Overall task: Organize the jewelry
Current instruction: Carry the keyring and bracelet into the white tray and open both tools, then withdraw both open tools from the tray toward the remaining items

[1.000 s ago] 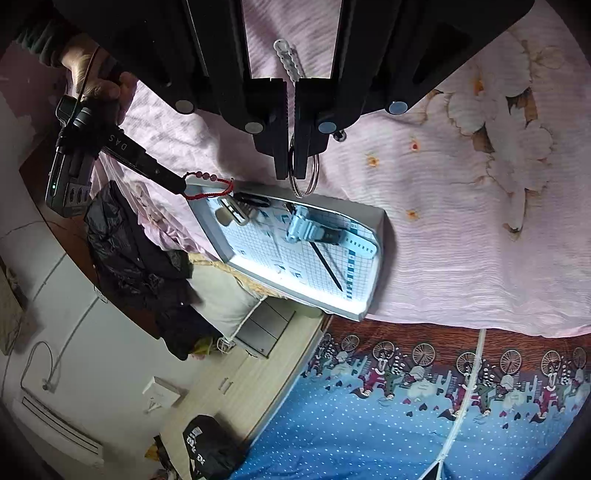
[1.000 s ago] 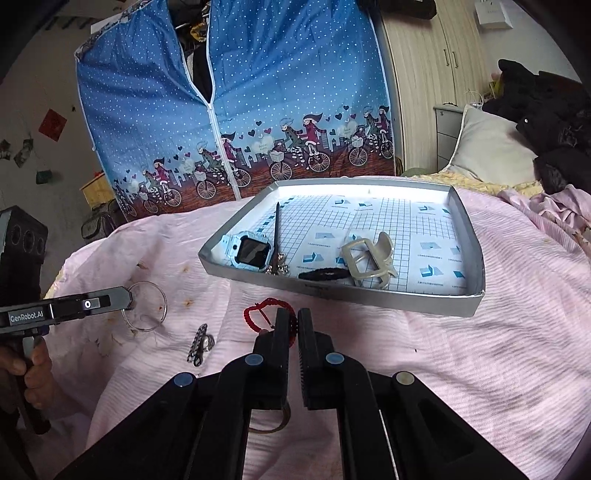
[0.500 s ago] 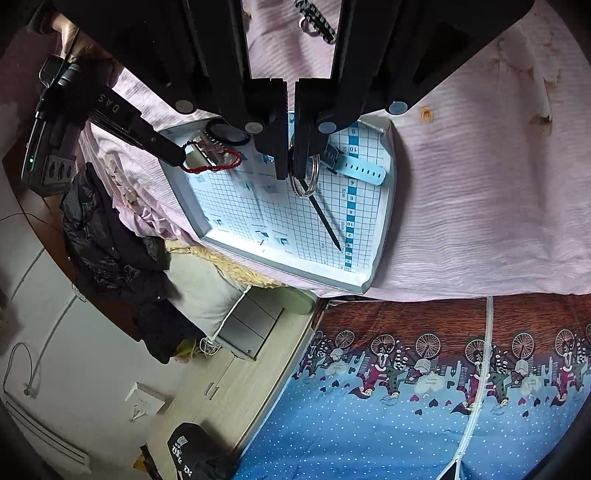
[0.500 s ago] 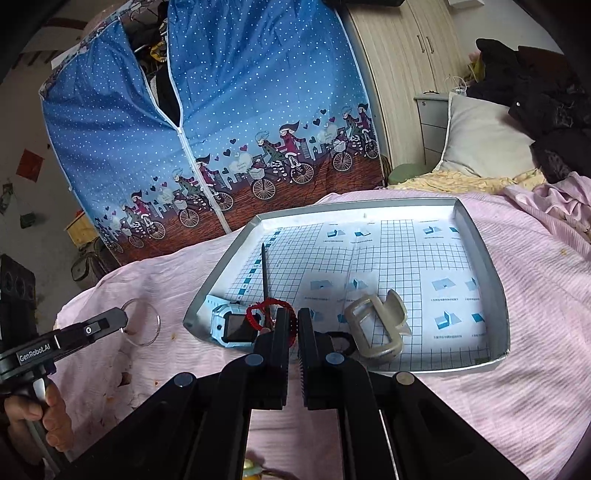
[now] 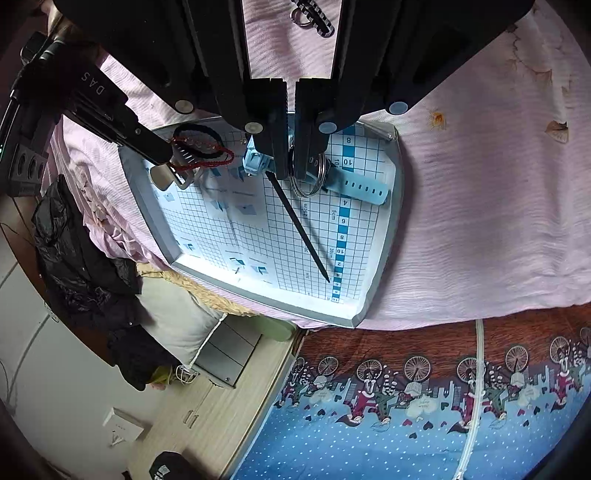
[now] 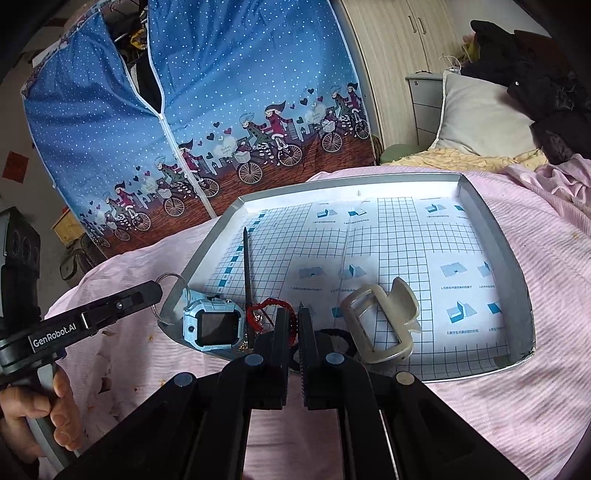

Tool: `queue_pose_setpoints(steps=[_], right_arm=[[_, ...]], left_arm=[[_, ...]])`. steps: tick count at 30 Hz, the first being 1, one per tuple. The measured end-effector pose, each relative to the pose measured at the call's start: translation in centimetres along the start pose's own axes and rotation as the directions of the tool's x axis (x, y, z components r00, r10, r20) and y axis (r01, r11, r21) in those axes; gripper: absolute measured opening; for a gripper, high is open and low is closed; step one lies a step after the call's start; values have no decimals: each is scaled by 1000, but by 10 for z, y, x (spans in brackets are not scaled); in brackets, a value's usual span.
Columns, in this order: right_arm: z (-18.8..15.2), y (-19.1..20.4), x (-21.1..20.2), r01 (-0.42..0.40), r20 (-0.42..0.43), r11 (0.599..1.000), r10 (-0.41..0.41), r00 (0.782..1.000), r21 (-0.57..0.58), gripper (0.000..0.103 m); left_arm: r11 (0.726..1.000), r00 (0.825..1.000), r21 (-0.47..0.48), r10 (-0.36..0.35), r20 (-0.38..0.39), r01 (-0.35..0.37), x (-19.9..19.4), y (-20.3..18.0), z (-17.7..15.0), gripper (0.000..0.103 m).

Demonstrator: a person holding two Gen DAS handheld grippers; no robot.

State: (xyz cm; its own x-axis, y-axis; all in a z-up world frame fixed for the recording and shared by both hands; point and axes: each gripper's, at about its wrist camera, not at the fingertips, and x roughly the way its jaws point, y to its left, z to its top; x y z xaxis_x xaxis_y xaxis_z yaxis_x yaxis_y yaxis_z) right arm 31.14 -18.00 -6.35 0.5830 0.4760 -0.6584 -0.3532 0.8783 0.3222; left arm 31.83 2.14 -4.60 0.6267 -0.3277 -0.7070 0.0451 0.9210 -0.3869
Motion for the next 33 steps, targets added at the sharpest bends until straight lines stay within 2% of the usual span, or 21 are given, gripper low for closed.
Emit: queue_pose_setpoints(steps=[4, 7, 9, 11, 13, 15, 17, 19, 21, 23, 25, 27, 30, 33], right_arm=[[1, 2, 2, 17, -13, 1000, -17, 1000, -10, 6], [1, 0, 4, 18, -21, 1000, -18, 1000, -3, 7], [1, -2, 4, 20, -27, 1000, -20, 999, 7, 7], [1, -3, 3, 22, -34, 1000, -22, 999, 11, 9], [1, -4, -1, 28, -27, 1000, -28, 999, 13, 17], [1, -4, -8, 29, -8, 999, -28, 1000, 16, 33], [2, -3, -19, 26, 18, 1000, -26, 1000, 16, 34], [1, 1, -34, 39, 49, 999, -39, 998, -1, 43], [-2, 6, -53, 50, 106, 998, -47, 993, -25, 60], [-7, 12, -74, 48, 162, 998, -42, 986, -38, 74], [-11, 19, -95, 40, 211, 998, -27, 977, -56, 81], [-17, 27, -114, 27, 253, 996, -6, 967, -81, 96], [-27, 41, -143, 12, 319, 991, 32, 947, -134, 101], [-39, 55, -167, 21, 365, 981, 53, 930, -194, 103]], left_arm=[[999, 999, -32, -11, -31, 10, -1, 5, 2, 1], [1000, 999, -11, 21, -50, -21, -3, 2, 3, 6], [999, 998, -2, 36, -52, -36, -5, -1, 0, 22], [999, 998, -13, 39, -38, -40, -10, -1, -2, 47], [999, 999, -19, 34, -9, -34, -20, -2, -5, 57], [999, 999, -18, 33, 37, -32, -35, -3, -8, 70], [1000, 995, -14, 2, 104, 0, -56, -6, -14, 90], [1000, 984, -3, -8, 177, 8, -78, -11, -22, 101], [1000, 970, 26, -16, 242, 10, -101, -18, -30, 101], [998, 956, 63, -17, 294, -2, -122, -27, -39, 101], [994, 941, 101, -1, 339, -35, -141, -37, -50, 101], [987, 930, 145, 7, 368, -65, -158, -50, -61, 102], [975, 923, 202, 5, 386, -90, -181, -65, -78, 102], [969, 911, 220, 11, 412, -111, -202, -72, -97, 102]])
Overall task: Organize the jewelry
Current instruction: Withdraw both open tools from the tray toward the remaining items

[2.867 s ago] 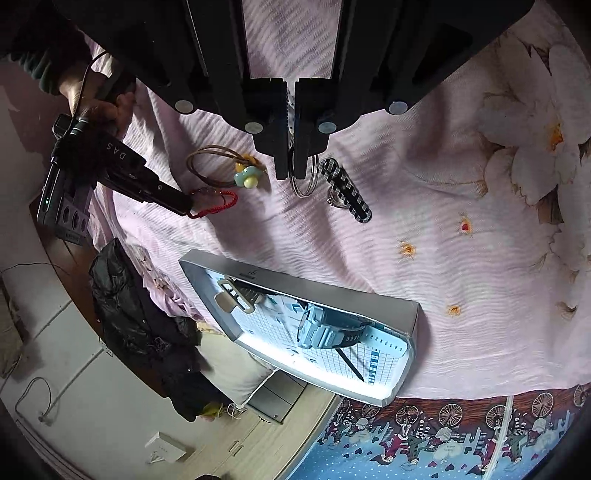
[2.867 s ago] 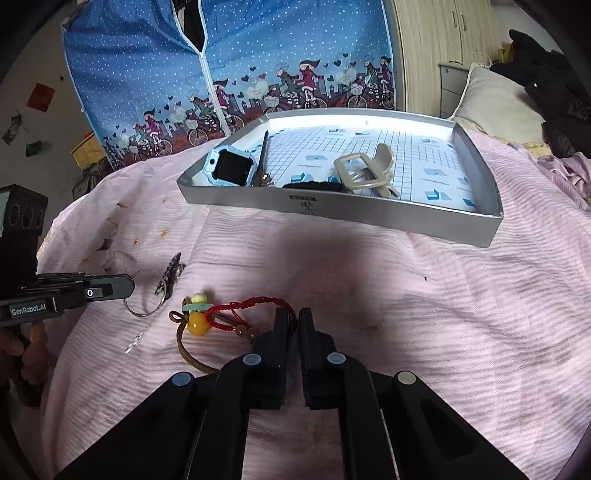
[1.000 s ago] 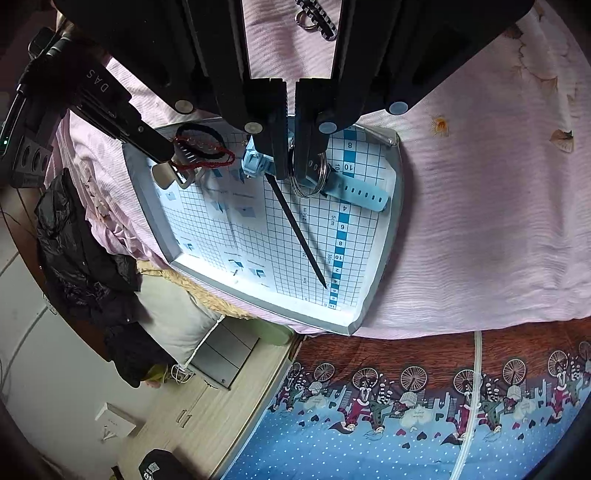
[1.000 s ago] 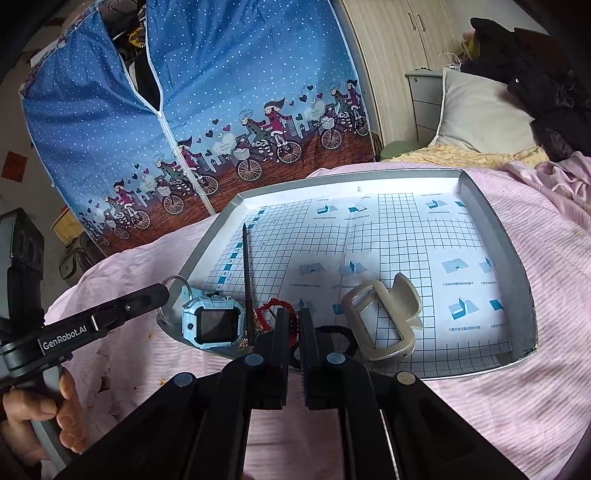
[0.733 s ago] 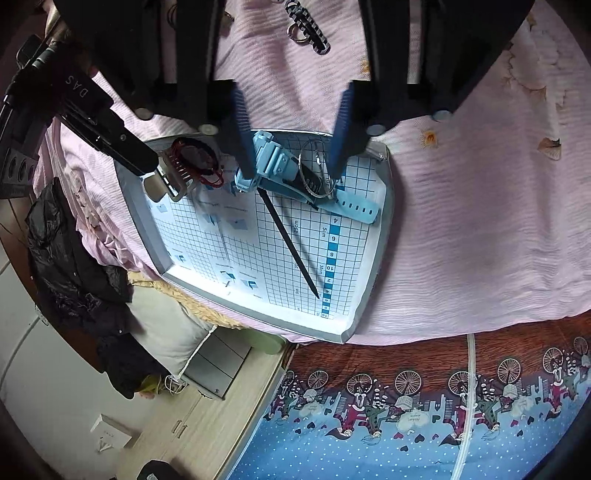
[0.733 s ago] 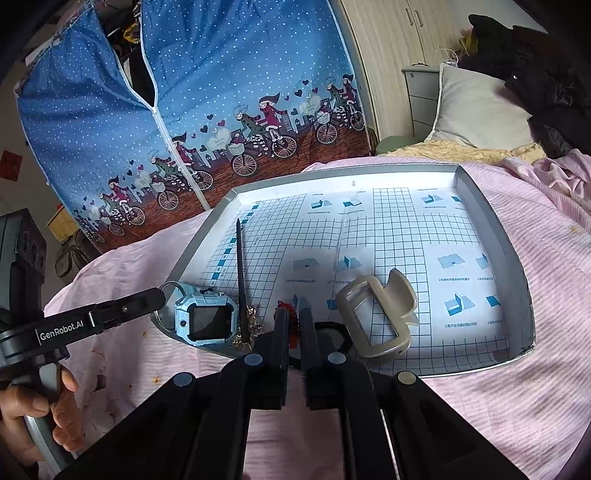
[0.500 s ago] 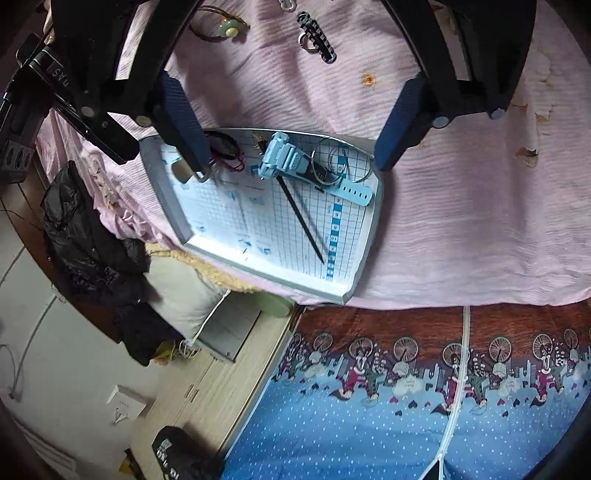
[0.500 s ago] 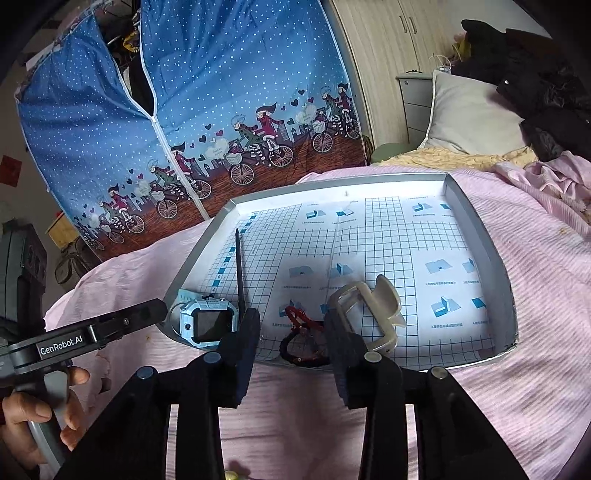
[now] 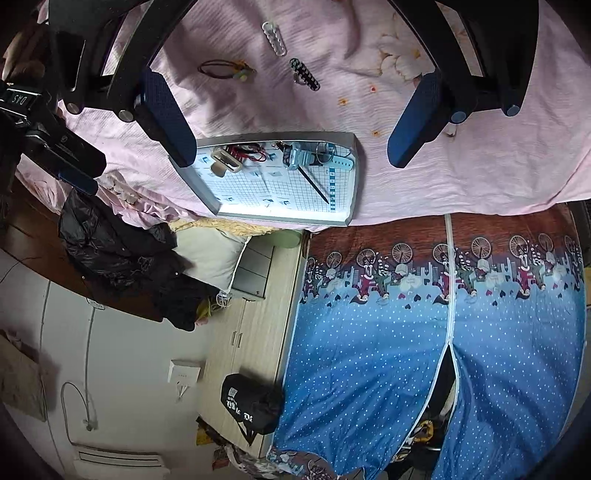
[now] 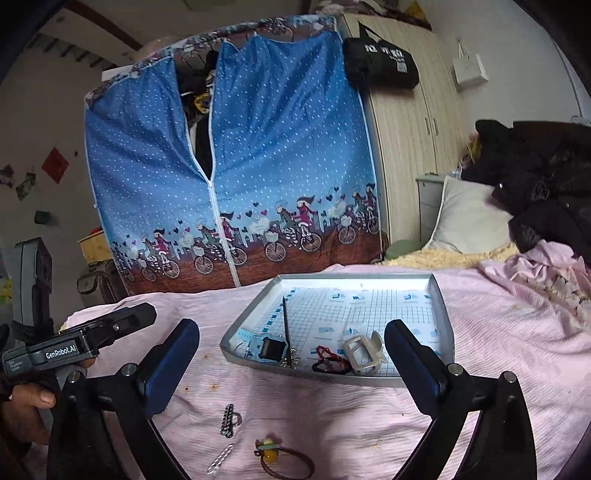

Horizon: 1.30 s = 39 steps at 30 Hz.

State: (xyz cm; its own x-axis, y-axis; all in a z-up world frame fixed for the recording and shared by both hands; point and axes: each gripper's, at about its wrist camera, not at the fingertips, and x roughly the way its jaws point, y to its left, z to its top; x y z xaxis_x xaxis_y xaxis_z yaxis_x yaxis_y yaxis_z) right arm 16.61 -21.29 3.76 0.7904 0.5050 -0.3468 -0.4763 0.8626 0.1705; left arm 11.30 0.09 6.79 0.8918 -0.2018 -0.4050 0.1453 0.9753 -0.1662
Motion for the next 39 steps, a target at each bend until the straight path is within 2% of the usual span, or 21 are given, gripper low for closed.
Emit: queue_pose_setpoints(steps=[3, 8, 13, 20, 26, 30, 39], right_arm=[[-5, 11, -23, -7, 34, 999, 8, 999, -36, 103], [-18, 18, -54, 2, 49, 999, 0, 999, -43, 103], [-35, 19, -72, 27, 32, 998, -25, 999, -60, 103], [-61, 22, -75, 52, -39, 995, -55, 998, -90, 103], [-92, 19, -67, 78, -139, 993, -90, 986, -89, 103], [-109, 14, -62, 81, -196, 996, -87, 977, -38, 103], [-119, 6, -53, 86, -269, 996, -86, 959, -10, 103]], left_arm=[[1000, 1000, -1, 6, 13, -6, -26, -5, -8, 102], [998, 999, 51, 32, -37, -30, -51, -16, -28, 102], [998, 995, 52, 46, -92, -42, -50, -15, -54, 102], [1000, 974, -14, 21, -225, -25, -29, -7, -81, 101], [1000, 964, 3, 28, -265, -29, -23, -1, -91, 101], [999, 955, 5, 32, -294, -32, -17, 1, -97, 101], [998, 936, 37, 56, -348, -46, -2, 2, -106, 101]])
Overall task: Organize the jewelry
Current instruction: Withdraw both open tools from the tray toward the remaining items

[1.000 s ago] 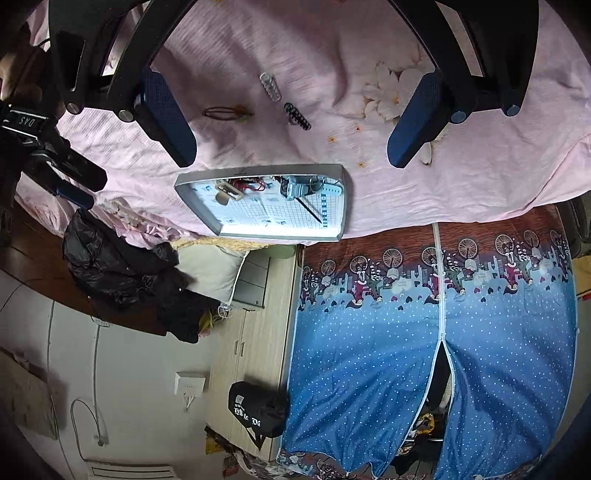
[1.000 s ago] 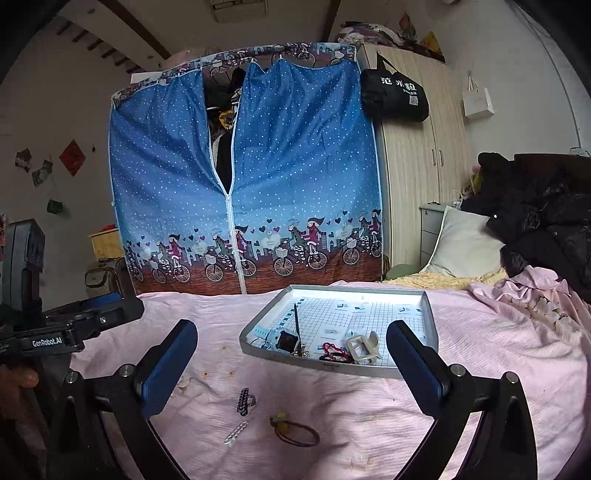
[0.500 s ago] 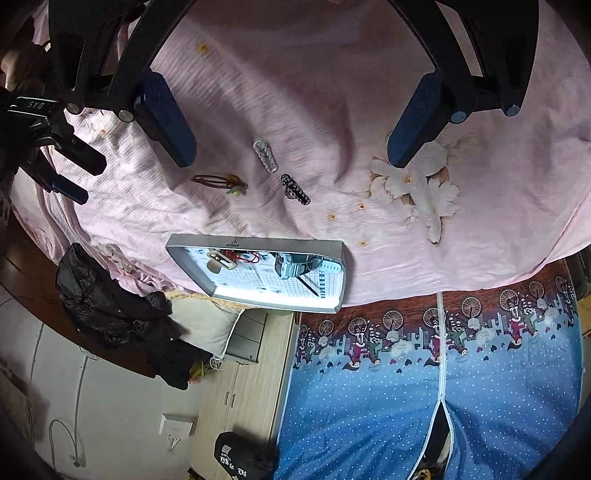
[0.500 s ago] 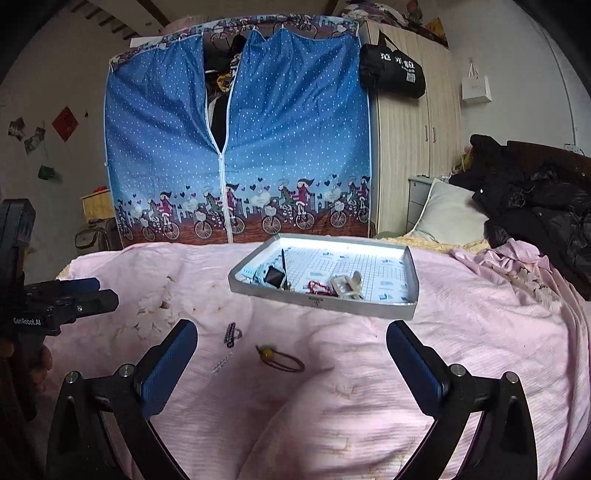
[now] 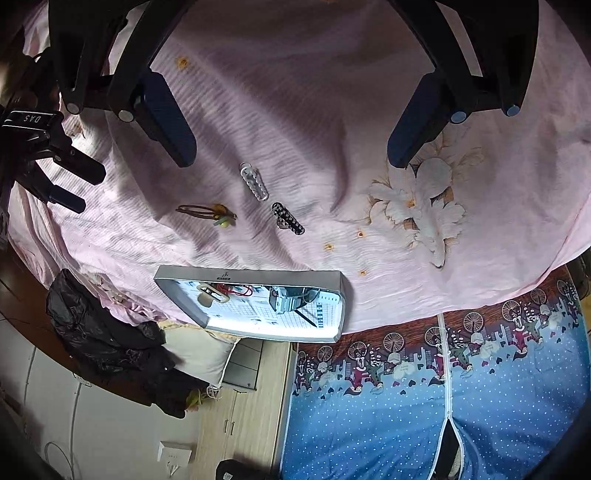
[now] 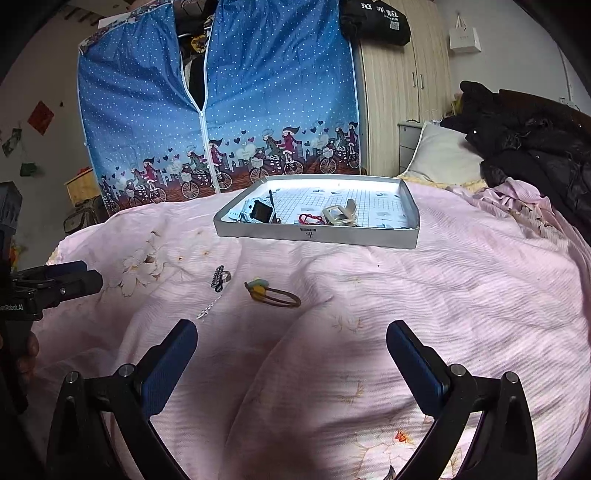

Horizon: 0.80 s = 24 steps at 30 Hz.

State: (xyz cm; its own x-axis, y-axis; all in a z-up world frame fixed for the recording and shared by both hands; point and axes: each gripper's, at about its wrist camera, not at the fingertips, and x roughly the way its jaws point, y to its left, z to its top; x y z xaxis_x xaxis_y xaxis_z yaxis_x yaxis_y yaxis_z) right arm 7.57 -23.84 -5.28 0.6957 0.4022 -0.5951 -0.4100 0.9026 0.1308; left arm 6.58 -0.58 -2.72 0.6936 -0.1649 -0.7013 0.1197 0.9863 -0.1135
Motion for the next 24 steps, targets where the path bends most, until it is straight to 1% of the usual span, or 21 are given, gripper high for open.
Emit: queue_pose_setpoints(steps=[4, 8, 11, 14, 16, 18, 21, 22, 23, 24], right_arm=[[-1, -2, 5, 8, -23, 1000, -8, 1000, -9, 103], [-2, -7, 9, 10, -38, 1000, -10, 999, 1, 103], [0, -8, 17, 10, -64, 1000, -11, 998, -15, 103], [5, -8, 27, -13, -86, 998, 8, 996, -58, 103], [9, -7, 33, -44, -92, 995, 36, 995, -89, 103], [13, -8, 40, -70, -98, 992, 60, 993, -107, 103], [19, -8, 51, -122, -109, 986, 110, 988, -113, 102], [21, -8, 55, -136, -114, 984, 123, 986, -116, 101], [22, -8, 59, -147, -123, 982, 132, 984, -122, 98], [24, -8, 64, -155, -134, 979, 137, 981, -130, 94]], left_arm=[[1000, 1000, 17, 19, 3, -19, 2, -1, -2, 101], [999, 1000, 48, 0, -18, 1, 11, -5, -1, 101], [998, 999, 69, -11, -42, 14, 23, -8, -3, 101], [996, 997, 80, -32, -66, 37, 36, -10, -6, 101], [996, 995, 80, -42, -90, 49, 43, -9, -9, 101], [995, 994, 80, -51, -99, 59, 46, -10, -10, 100], [993, 993, 82, -73, -96, 80, 48, -9, -9, 95], [993, 992, 84, -81, -94, 89, 48, -9, -8, 89], [992, 992, 86, -88, -96, 96, 49, -9, -8, 80], [991, 991, 87, -94, -99, 103, 50, -9, -8, 77]])
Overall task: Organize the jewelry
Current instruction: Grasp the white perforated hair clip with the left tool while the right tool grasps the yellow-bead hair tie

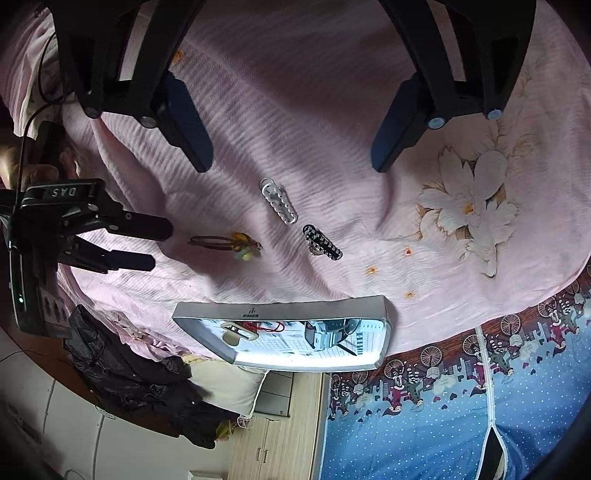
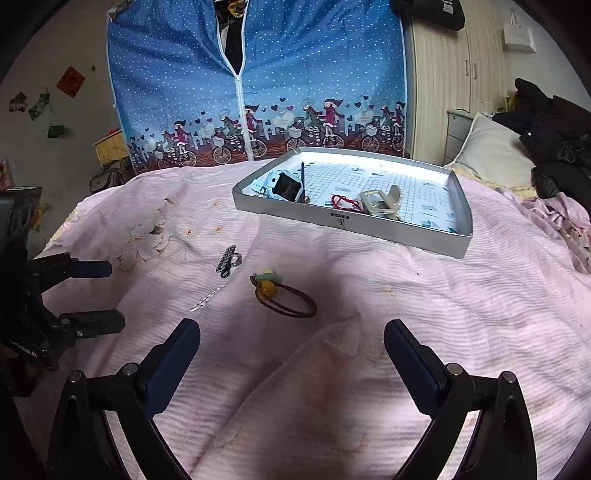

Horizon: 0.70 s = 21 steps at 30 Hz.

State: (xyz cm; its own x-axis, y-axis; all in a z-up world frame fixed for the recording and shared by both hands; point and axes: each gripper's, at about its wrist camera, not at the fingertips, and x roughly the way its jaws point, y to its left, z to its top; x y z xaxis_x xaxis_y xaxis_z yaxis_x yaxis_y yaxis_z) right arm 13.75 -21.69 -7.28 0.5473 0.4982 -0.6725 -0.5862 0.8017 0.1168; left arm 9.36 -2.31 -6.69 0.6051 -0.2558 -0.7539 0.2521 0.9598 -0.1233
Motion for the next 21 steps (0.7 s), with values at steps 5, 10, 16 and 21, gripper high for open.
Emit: queue_pose_setpoints(steps=[5, 10, 16, 21], right_arm=[[9, -4, 26, -54, -78, 999, 54, 995, 0, 75], [14, 0, 49, -80, -125, 997, 77, 989, -16, 63], [17, -2, 62, -97, -156, 995, 90, 984, -39, 52], [17, -7, 66, -88, -175, 994, 75, 982, -66, 46]], left_arm=[[998, 997, 4, -64, -47, 64, 15, 0, 7, 59], [994, 989, 44, -96, -112, 101, 38, -7, 16, 48], [990, 978, 98, -78, -195, 99, 71, -13, 22, 34], [992, 976, 39, -108, -187, 118, 77, 2, 25, 31]])
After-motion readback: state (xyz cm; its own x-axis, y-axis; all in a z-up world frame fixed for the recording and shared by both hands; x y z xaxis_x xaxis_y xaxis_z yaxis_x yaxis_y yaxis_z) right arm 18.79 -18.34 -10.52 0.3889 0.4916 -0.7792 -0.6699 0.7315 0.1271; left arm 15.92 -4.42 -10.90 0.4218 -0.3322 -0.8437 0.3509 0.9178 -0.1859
